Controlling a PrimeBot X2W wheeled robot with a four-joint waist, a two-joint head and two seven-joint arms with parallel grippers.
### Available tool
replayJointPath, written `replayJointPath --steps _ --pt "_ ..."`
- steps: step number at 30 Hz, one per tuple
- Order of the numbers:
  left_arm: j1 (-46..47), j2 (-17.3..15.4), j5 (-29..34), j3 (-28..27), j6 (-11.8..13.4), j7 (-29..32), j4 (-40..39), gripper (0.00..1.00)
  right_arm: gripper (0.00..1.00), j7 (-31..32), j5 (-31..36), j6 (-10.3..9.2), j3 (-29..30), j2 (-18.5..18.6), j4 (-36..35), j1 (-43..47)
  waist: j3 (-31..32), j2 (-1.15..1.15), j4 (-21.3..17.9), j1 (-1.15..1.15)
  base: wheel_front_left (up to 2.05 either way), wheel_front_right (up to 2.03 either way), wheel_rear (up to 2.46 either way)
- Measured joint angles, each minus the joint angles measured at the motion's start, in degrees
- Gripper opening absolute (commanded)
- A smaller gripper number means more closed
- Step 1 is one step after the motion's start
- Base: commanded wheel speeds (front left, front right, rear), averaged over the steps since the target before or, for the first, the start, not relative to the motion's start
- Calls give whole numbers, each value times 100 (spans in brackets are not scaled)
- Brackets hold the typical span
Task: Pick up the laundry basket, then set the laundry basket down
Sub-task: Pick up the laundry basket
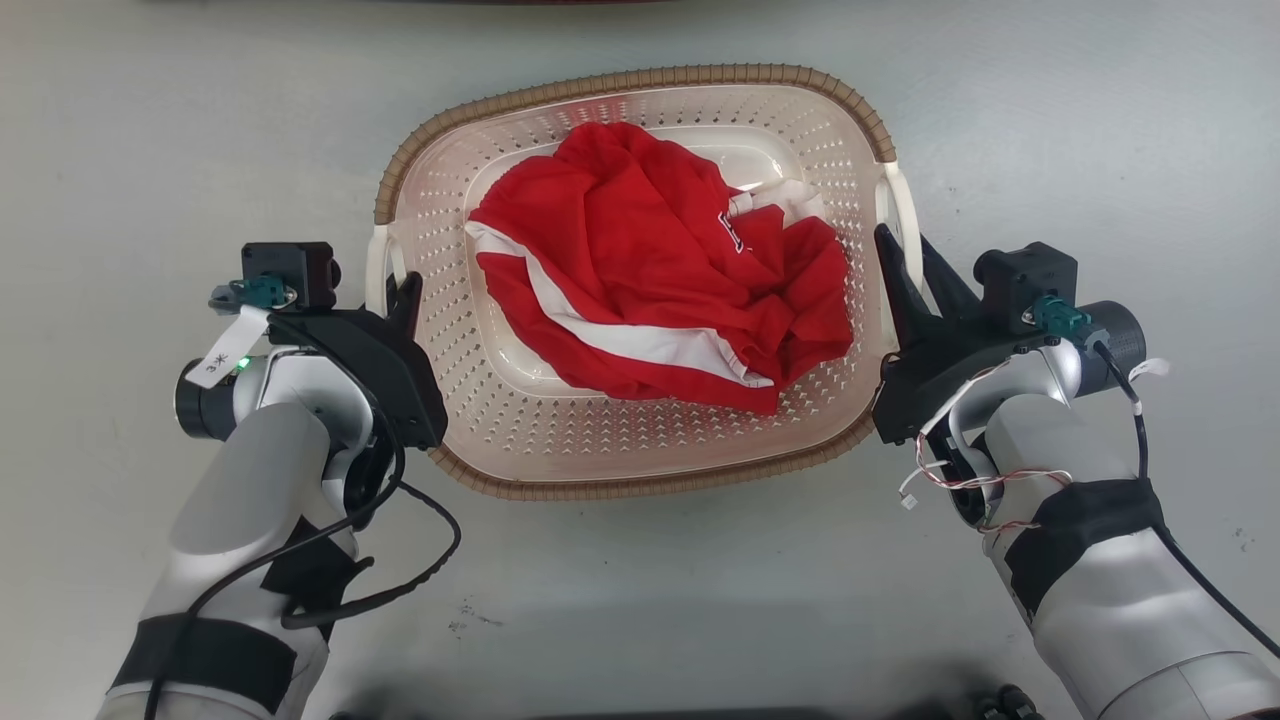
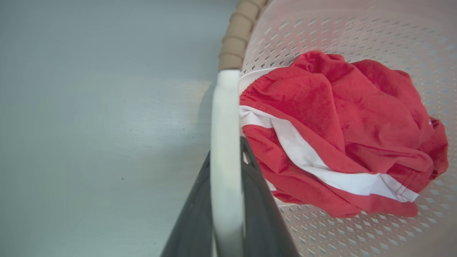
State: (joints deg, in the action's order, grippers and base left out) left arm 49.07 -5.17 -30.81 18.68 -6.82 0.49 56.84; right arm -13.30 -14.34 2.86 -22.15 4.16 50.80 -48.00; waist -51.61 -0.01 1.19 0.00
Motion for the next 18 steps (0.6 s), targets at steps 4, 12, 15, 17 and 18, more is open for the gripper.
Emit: replayJointPath --steps 4,12,15,17,18 --pt "77 19 -45 10 -18 -5 122 0 0 -36 -34 52 -25 -1 127 -72 10 0 10 0 0 0 0" --pt "140 78 -113 46 -23 -36 416 0 0 -32 -86 120 -86 -29 463 -143 152 0 25 0 0 0 0" --pt "175 93 -140 60 -24 -32 536 0 0 3 -140 171 -94 -51 600 -157 254 1 25 0 0 0 0" --pt "198 112 -154 82 -24 -1 593 0 0 42 -160 177 -99 -56 706 -198 334 1 24 0 0 0 0" --pt "208 124 -185 90 -24 7 614 0 0 66 -175 183 -103 -56 744 -207 376 1 23 0 0 0 0"
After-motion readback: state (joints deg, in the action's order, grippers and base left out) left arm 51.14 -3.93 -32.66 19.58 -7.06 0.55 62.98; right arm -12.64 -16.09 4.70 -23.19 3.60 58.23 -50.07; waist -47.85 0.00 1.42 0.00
